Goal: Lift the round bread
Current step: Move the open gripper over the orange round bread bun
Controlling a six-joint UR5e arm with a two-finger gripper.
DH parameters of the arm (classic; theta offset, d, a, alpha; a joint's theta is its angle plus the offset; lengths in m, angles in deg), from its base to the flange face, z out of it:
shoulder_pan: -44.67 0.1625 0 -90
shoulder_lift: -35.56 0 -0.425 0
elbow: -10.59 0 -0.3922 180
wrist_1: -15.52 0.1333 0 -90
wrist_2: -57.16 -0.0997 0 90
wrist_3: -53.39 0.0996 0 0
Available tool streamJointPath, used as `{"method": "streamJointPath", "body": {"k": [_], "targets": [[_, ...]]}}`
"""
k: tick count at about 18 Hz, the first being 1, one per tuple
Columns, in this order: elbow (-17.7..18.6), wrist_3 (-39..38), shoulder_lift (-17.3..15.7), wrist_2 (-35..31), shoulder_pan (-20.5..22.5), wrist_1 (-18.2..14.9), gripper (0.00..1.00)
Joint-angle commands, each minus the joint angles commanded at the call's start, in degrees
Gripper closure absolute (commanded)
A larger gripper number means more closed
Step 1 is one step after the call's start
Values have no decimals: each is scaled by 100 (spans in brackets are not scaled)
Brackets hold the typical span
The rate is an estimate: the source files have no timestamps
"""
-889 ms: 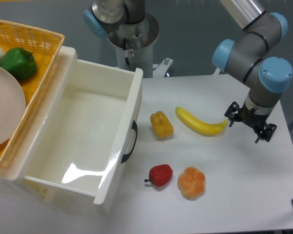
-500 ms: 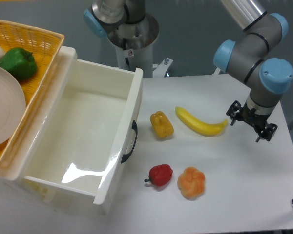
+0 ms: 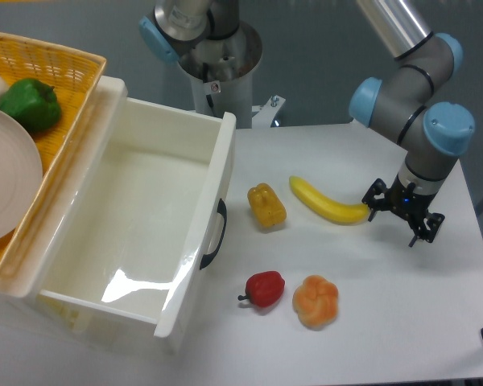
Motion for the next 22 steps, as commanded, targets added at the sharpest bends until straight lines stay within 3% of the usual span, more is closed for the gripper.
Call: {"method": "streamJointPath", "body": {"k": [7,16,22], "targets": [[-316,-1638,316,-218,-711,114,0],[-299,-2166,396,-421,-1274,114,0],[-308,-2281,483,-500,-1407,114,0]]}}
